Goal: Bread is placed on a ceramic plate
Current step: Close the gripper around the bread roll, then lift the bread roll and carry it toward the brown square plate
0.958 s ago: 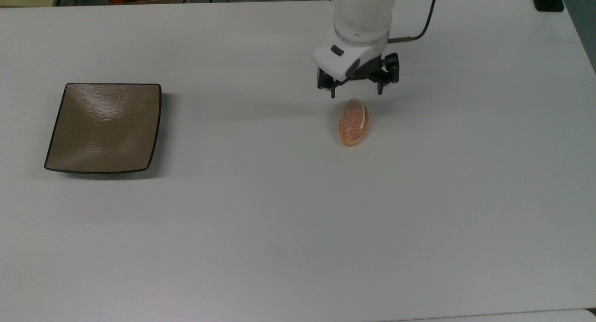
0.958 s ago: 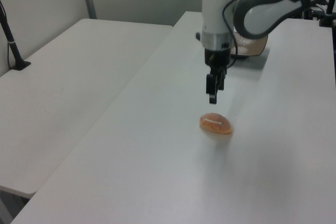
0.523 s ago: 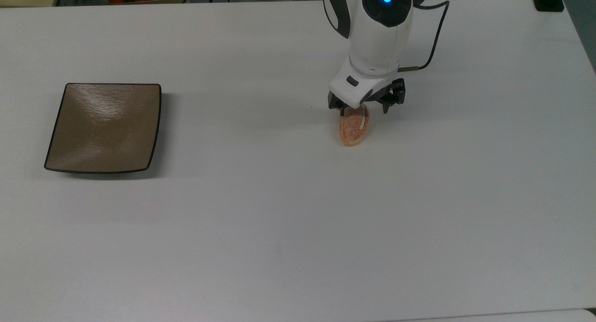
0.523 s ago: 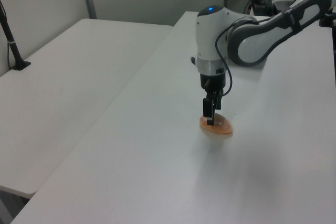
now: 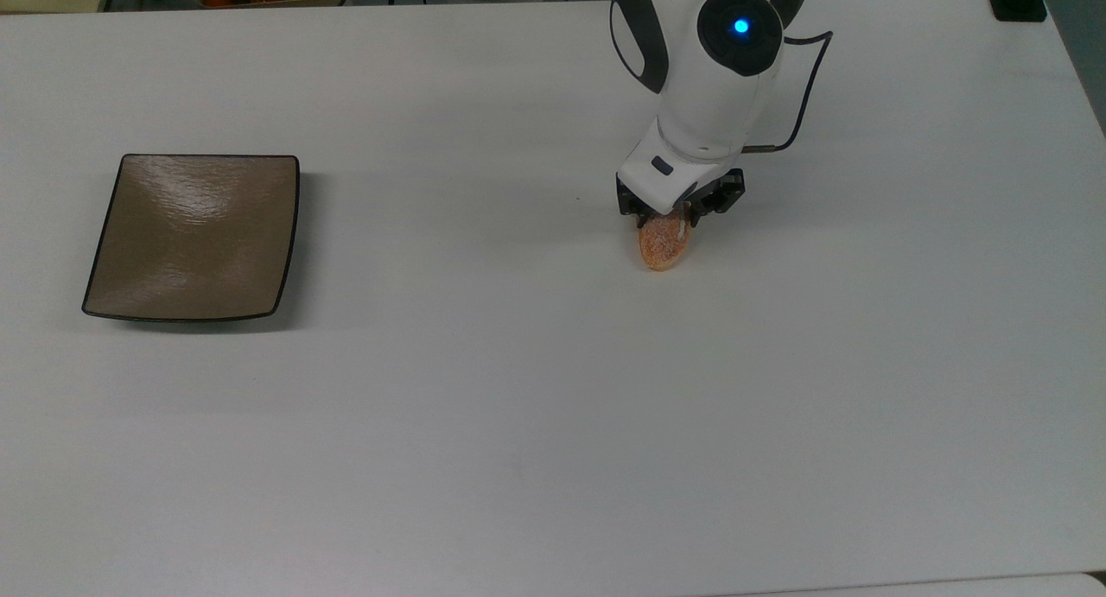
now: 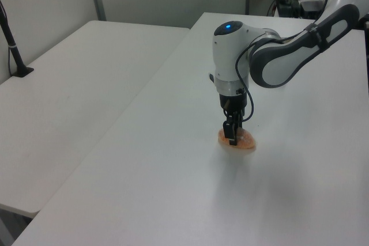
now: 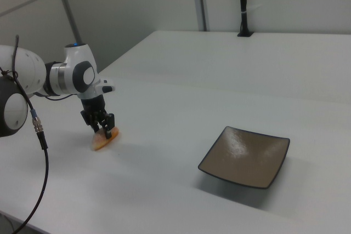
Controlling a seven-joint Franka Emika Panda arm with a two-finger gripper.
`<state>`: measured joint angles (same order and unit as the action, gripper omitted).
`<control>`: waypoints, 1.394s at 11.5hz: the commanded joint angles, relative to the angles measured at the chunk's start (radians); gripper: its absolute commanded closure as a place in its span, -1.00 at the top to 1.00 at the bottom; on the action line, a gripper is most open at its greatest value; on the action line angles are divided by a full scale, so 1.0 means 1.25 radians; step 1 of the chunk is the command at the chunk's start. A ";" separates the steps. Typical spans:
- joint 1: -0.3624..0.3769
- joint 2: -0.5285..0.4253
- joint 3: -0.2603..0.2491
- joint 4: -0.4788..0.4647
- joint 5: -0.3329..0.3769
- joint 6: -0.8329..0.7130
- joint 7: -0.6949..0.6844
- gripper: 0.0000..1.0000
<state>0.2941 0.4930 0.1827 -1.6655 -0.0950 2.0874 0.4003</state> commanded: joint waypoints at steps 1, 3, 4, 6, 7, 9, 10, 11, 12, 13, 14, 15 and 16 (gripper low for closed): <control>0.008 -0.002 -0.001 -0.002 -0.033 0.015 0.054 -0.18; 0.006 -0.007 -0.003 0.000 -0.033 0.014 0.054 -0.18; 0.004 -0.020 -0.001 0.001 -0.033 0.011 0.054 -0.18; -0.005 -0.069 -0.003 0.001 -0.032 0.004 0.054 -0.18; -0.019 -0.100 -0.004 0.000 -0.031 0.003 0.049 -0.17; -0.042 -0.149 -0.014 -0.002 -0.032 -0.001 0.041 -0.17; -0.050 -0.171 -0.029 -0.002 -0.032 -0.024 0.021 -0.17; -0.052 -0.200 -0.064 0.001 -0.031 -0.052 -0.025 -0.17; -0.056 -0.221 -0.094 0.002 -0.027 -0.060 -0.061 -0.17; -0.069 -0.234 -0.112 0.002 -0.026 -0.061 -0.094 -0.17; -0.083 -0.236 -0.126 0.006 -0.026 -0.065 -0.132 -0.17; -0.089 -0.236 -0.147 0.012 -0.027 -0.066 -0.175 -0.17; -0.093 -0.239 -0.175 0.012 -0.026 -0.072 -0.214 -0.17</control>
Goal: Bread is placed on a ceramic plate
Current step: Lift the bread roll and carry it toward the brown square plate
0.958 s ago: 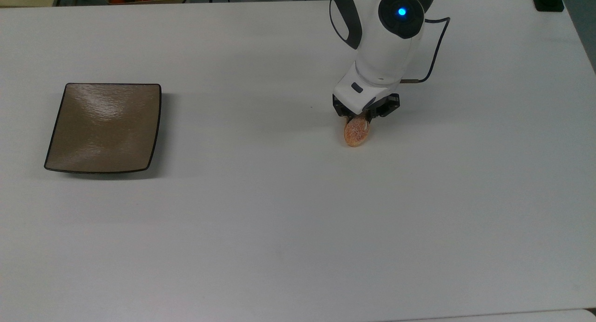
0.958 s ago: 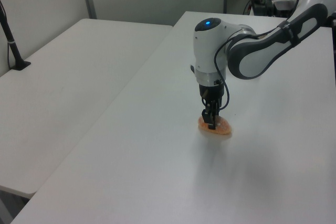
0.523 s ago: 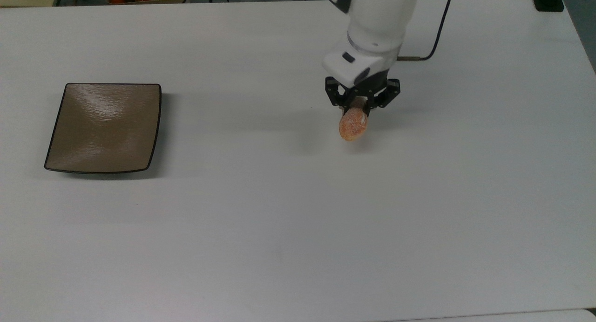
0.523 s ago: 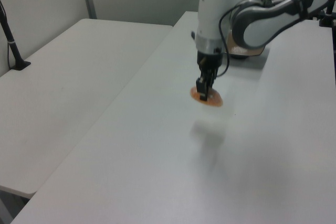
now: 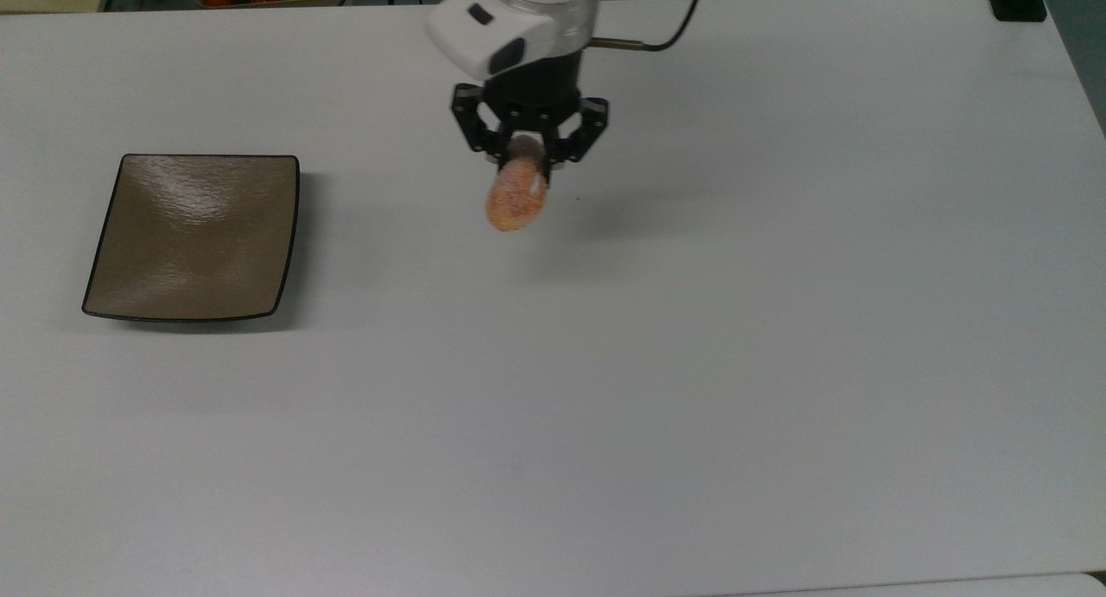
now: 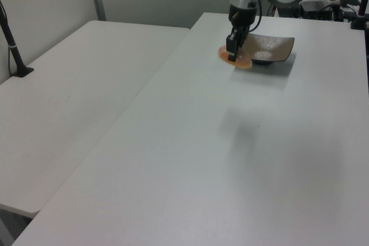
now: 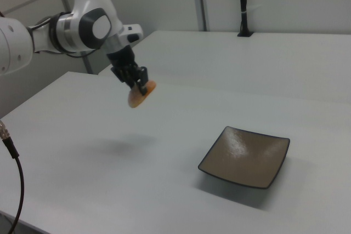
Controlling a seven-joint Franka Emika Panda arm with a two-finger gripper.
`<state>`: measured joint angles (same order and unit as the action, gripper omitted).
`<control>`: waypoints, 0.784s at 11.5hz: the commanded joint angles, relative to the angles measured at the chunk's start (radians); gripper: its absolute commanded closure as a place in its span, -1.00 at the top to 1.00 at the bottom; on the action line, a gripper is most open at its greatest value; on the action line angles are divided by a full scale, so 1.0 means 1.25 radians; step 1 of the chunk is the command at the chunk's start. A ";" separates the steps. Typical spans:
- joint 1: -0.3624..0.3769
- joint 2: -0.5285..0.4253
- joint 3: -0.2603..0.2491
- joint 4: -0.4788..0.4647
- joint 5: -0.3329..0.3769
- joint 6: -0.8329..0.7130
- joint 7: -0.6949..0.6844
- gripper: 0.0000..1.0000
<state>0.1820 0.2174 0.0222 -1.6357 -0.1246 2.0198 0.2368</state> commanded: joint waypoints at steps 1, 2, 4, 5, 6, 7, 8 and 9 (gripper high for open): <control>-0.012 -0.023 -0.068 -0.012 -0.003 -0.023 -0.129 -0.17; -0.022 -0.025 -0.090 -0.012 -0.003 -0.023 -0.172 -0.17; -0.035 -0.025 -0.132 -0.012 -0.002 -0.022 -0.231 -0.16; -0.044 -0.022 -0.145 -0.014 -0.002 -0.014 -0.248 -0.16; -0.050 -0.017 -0.156 -0.017 -0.002 -0.012 -0.264 -0.16; -0.057 -0.012 -0.171 -0.019 -0.002 -0.005 -0.281 -0.14; -0.066 -0.008 -0.185 -0.019 -0.002 0.019 -0.294 -0.14; -0.091 -0.002 -0.186 -0.023 -0.001 0.043 -0.303 -0.14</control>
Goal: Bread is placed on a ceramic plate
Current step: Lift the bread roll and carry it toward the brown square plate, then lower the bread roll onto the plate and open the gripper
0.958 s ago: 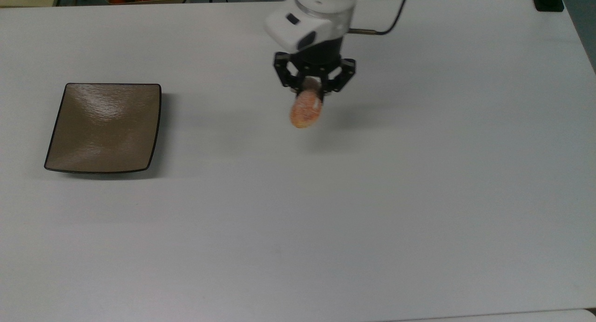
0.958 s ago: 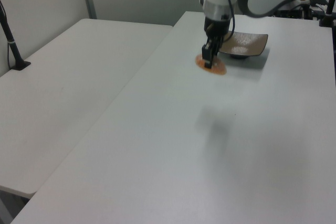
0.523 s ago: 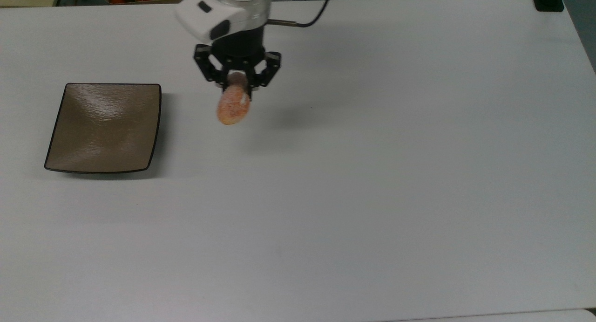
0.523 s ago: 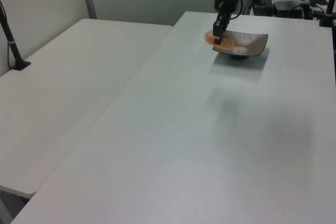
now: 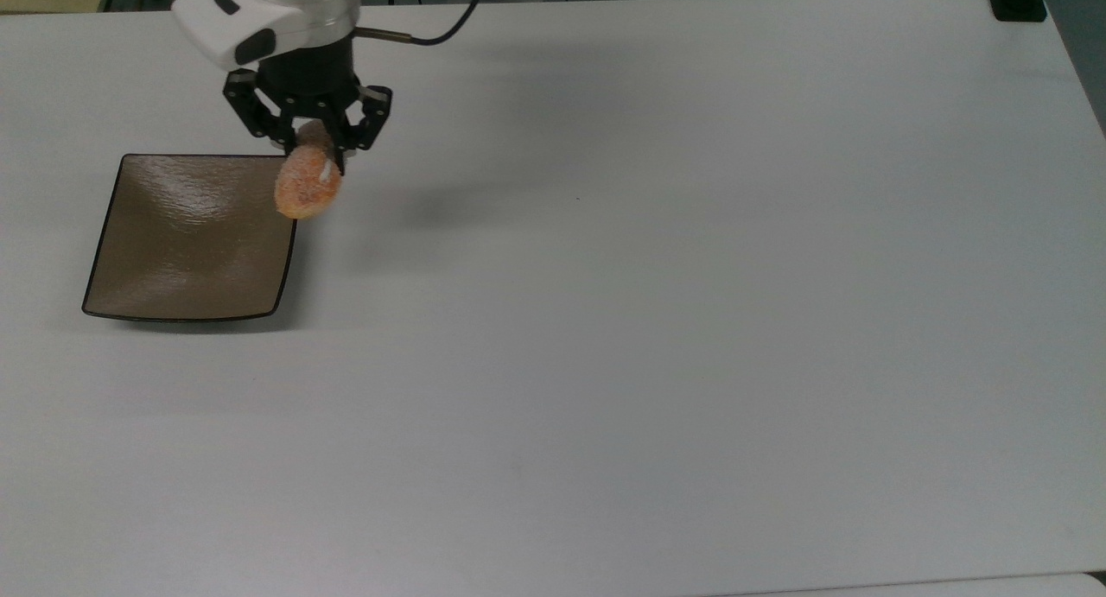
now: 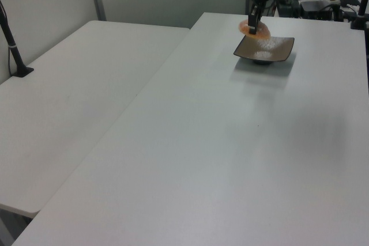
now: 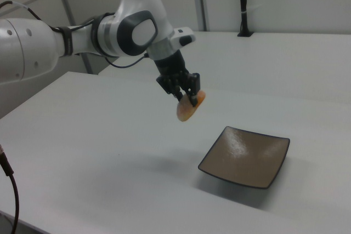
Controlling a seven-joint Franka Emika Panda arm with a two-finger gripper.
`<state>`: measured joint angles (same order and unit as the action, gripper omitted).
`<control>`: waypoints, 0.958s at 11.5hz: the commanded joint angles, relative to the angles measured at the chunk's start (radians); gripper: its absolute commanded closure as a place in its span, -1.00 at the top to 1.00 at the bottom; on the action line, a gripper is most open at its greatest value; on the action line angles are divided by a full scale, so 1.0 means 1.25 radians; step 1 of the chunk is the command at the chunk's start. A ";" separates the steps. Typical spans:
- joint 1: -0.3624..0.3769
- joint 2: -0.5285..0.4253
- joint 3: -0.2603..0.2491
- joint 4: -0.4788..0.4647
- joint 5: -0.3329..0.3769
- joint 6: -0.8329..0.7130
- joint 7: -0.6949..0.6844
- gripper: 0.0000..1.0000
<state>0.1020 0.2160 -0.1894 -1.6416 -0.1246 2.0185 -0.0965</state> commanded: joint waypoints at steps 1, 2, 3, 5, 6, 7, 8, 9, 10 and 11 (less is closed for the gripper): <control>-0.046 0.006 -0.020 -0.021 0.004 0.056 -0.060 -0.14; -0.061 0.014 -0.026 -0.023 0.005 0.071 -0.083 -0.14; -0.074 0.026 -0.034 -0.024 0.005 0.082 -0.102 -0.14; -0.106 0.060 -0.036 -0.027 0.005 0.130 -0.129 -0.14; -0.111 0.077 -0.036 -0.037 0.005 0.161 -0.129 -0.14; -0.117 0.103 -0.036 -0.040 0.005 0.185 -0.129 -0.14; -0.120 0.125 -0.036 -0.042 0.005 0.204 -0.129 -0.13; -0.121 0.142 -0.036 -0.042 0.005 0.216 -0.127 0.15; -0.123 0.147 -0.036 -0.042 0.004 0.220 -0.125 0.28; -0.123 0.152 -0.036 -0.042 0.004 0.220 -0.125 0.57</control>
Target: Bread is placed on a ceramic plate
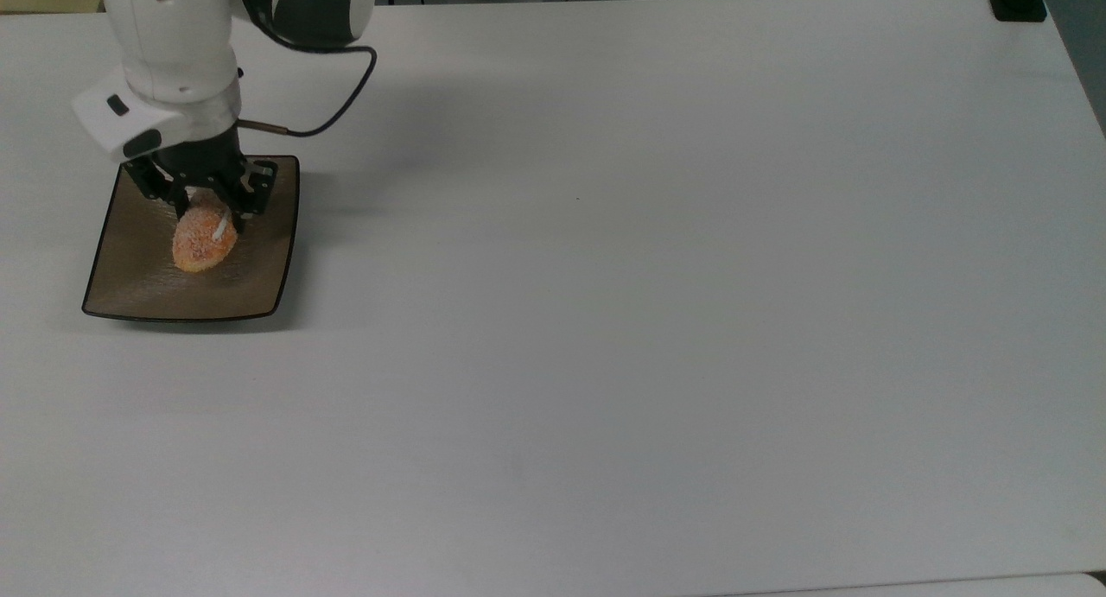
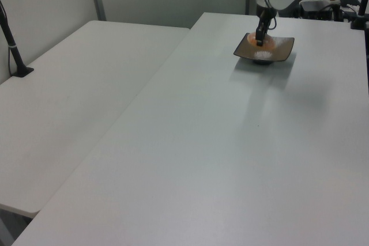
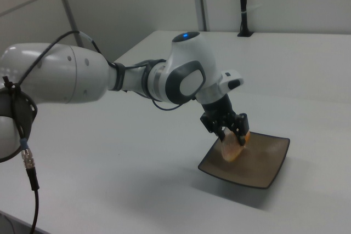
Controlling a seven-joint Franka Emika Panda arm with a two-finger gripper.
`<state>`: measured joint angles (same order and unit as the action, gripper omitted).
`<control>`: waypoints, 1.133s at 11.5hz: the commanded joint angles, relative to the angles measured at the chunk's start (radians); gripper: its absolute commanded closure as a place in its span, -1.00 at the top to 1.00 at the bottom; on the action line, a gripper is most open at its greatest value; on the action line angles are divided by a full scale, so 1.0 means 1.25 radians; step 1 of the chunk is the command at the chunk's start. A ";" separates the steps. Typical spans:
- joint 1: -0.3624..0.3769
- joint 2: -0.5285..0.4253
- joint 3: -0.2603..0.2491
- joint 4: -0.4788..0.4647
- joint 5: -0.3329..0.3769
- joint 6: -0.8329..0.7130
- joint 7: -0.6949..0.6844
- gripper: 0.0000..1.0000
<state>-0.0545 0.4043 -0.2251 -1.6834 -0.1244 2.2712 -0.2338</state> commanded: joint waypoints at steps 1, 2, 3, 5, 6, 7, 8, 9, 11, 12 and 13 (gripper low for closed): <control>0.002 0.003 -0.008 -0.008 0.004 0.019 -0.015 0.62; 0.002 0.004 -0.008 -0.007 0.004 0.019 -0.015 0.81; 0.002 0.004 -0.008 -0.007 0.004 0.019 -0.014 0.91; 0.002 0.004 -0.008 -0.007 0.004 0.018 -0.009 1.00; 0.002 0.002 -0.008 -0.003 0.006 0.013 -0.003 1.00; 0.002 -0.004 -0.008 0.000 0.010 0.008 0.027 1.00; 0.002 -0.015 -0.006 0.002 0.015 0.007 0.080 1.00; 0.003 -0.037 -0.004 0.005 0.026 0.001 0.118 1.00; 0.002 -0.092 -0.003 0.036 0.126 -0.086 0.126 1.00; 0.002 -0.118 -0.003 0.059 0.175 -0.158 0.126 1.00; 0.003 -0.153 -0.002 0.076 0.191 -0.226 0.126 1.00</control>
<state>-0.0596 0.3173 -0.2251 -1.6178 0.0438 2.1590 -0.0961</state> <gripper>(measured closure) 0.000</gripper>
